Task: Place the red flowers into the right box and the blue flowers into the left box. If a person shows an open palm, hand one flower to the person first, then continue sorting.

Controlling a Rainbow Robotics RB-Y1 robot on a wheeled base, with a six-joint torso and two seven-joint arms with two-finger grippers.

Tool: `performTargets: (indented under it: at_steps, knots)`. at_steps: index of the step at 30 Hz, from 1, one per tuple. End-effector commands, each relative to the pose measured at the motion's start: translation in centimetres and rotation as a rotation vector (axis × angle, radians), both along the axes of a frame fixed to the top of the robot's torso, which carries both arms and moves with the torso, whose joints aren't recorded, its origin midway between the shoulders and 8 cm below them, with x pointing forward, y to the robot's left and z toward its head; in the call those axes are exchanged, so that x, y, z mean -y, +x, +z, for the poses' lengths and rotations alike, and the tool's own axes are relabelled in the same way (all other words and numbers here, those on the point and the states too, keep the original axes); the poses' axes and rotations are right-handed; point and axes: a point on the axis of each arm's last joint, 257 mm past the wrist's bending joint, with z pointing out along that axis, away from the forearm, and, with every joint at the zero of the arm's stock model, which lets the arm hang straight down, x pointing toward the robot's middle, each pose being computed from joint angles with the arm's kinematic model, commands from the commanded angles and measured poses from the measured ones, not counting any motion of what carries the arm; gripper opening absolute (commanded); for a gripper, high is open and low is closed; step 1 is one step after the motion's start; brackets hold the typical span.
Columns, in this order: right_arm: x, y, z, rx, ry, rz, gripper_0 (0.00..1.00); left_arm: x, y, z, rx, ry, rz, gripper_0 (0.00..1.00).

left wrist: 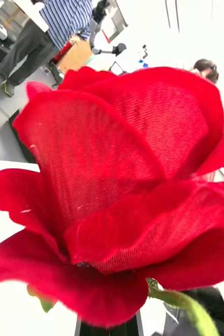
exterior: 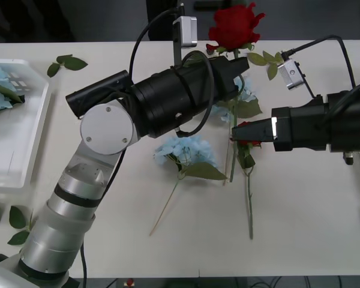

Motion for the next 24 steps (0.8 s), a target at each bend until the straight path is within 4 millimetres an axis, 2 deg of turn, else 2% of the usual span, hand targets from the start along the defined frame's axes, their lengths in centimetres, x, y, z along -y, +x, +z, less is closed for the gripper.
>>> performTargets:
  at_steps: [1, 9, 20, 22, 23, 24]
  knots:
    - [-1.0, -0.1, 0.5, 0.008, 0.017, 0.016, 1.0, 1.5, -0.7, 2.3, 0.06, -0.018, -0.015, 0.0]
    - [-1.2, 0.0, -1.0, -0.024, 0.02, 0.029, 1.0, 1.7, -0.9, 2.2, 0.057, -0.014, -0.021, 0.0]
    - [-0.6, 0.4, -1.5, -0.021, 0.038, 0.048, 1.0, 1.7, -0.9, 2.0, 0.054, -0.013, -0.021, 0.0]
    - [-0.5, 0.4, -1.7, -0.018, 0.046, 0.055, 0.78, 1.7, -0.9, 2.0, 0.055, -0.012, -0.02, 0.0]
    - [-0.5, 0.5, -1.7, -0.025, 0.056, 0.055, 0.6, 1.7, -0.9, 2.0, 0.055, -0.012, -0.02, 0.0]
    - [-0.5, 0.5, -1.6, -0.033, 0.07, 0.057, 0.3, 1.7, -0.9, 2.0, 0.054, -0.011, -0.021, 0.0]
